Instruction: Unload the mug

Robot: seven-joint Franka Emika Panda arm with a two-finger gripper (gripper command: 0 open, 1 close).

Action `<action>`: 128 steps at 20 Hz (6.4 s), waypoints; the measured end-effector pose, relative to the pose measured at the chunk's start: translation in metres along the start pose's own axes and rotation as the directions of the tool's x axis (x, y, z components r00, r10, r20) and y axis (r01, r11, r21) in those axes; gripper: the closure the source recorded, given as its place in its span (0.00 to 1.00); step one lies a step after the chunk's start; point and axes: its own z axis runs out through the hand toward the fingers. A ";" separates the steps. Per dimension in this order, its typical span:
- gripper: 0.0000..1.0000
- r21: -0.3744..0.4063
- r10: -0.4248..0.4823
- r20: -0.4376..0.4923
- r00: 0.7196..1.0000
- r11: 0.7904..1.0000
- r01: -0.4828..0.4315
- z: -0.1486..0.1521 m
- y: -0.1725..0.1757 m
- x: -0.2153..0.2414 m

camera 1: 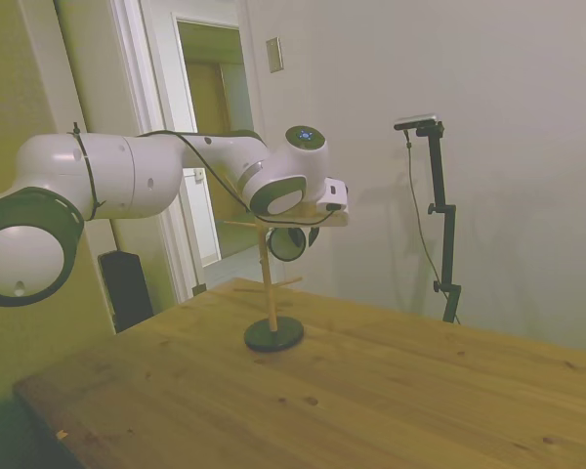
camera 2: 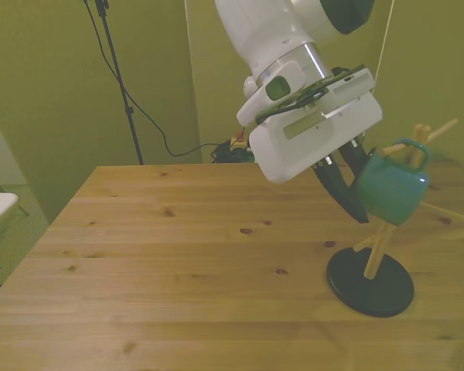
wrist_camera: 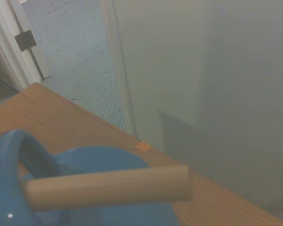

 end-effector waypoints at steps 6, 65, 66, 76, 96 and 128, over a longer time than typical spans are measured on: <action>1.00 0.008 -0.008 0.001 1.000 1.000 0.008 -0.004 0.000 0.000; 1.00 -0.642 0.573 -0.001 0.819 0.628 -0.440 -0.087 0.143 -0.091; 1.00 -0.635 0.568 -0.003 0.823 0.635 -0.440 -0.078 0.142 -0.099; 1.00 -0.621 0.537 -0.092 0.838 0.627 -0.470 -0.026 0.164 -0.148; 1.00 -0.608 0.567 -0.147 0.811 0.595 -0.526 -0.006 0.178 -0.173; 0.00 -0.569 0.548 -0.161 0.821 0.627 -0.531 -0.030 0.123 -0.141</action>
